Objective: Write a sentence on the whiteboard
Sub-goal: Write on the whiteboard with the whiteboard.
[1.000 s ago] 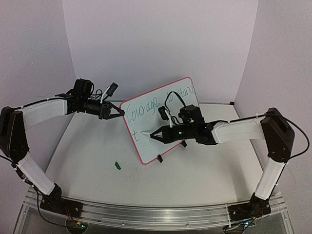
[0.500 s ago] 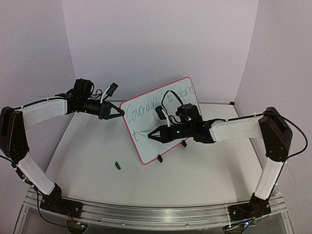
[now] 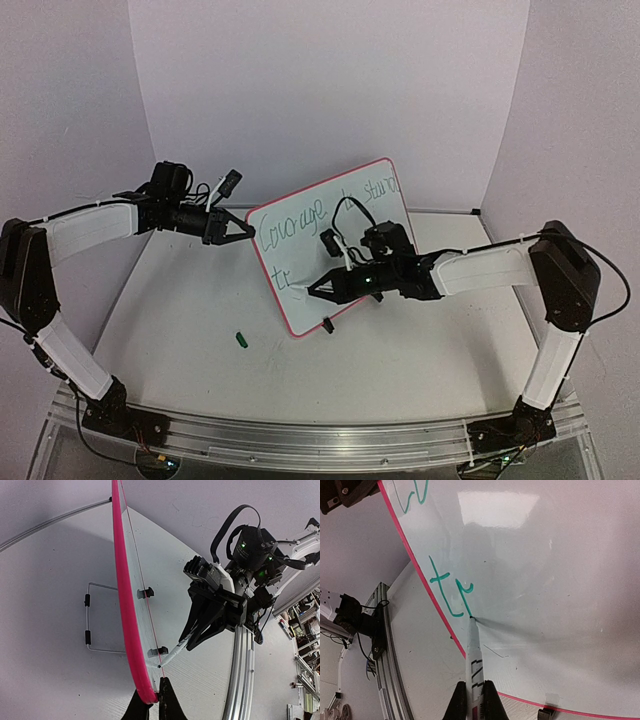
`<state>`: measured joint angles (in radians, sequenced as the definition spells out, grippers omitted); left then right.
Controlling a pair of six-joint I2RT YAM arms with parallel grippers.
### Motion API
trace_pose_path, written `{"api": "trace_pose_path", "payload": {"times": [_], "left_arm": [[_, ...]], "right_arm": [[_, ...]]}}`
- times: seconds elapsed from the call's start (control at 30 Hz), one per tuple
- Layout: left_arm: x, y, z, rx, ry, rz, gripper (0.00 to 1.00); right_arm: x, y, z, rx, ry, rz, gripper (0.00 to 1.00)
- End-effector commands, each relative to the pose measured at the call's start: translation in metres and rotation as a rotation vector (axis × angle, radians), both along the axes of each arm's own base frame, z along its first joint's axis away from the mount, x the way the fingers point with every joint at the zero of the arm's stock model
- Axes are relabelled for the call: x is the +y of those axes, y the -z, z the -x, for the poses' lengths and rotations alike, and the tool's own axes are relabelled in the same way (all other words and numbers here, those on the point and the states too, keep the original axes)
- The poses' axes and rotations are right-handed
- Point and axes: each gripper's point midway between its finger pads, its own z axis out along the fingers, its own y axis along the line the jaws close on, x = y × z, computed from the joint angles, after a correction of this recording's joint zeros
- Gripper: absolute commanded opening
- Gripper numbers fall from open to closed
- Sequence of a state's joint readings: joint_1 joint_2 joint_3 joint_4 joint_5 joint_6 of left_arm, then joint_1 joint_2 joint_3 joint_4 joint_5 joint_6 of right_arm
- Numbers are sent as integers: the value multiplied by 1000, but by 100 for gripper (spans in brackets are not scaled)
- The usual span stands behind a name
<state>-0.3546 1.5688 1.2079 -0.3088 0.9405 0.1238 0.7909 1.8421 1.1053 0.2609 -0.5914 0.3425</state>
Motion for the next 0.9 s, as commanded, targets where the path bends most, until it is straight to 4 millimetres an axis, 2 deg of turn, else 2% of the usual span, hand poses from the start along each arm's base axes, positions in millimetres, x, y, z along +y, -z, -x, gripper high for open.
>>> {"api": "trace_pose_path", "payload": {"times": [0.0, 0.17, 0.33, 0.57, 0.87], "left_arm": [[-6, 11, 7, -43, 38, -56, 0], [-6, 10, 8, -46, 37, -55, 0], [-6, 9, 8, -49, 38, -54, 0], [-6, 10, 8, -46, 38, -55, 0], [-6, 11, 8, -43, 39, -55, 0]], "right_arm": [[-6, -22, -21, -81, 90, 1, 0], [-3, -42, -27, -121, 97, -28, 0], [2, -50, -28, -132, 86, -44, 0], [2, -45, -29, -126, 87, -42, 0], [-8, -25, -21, -86, 99, -7, 0]]}}
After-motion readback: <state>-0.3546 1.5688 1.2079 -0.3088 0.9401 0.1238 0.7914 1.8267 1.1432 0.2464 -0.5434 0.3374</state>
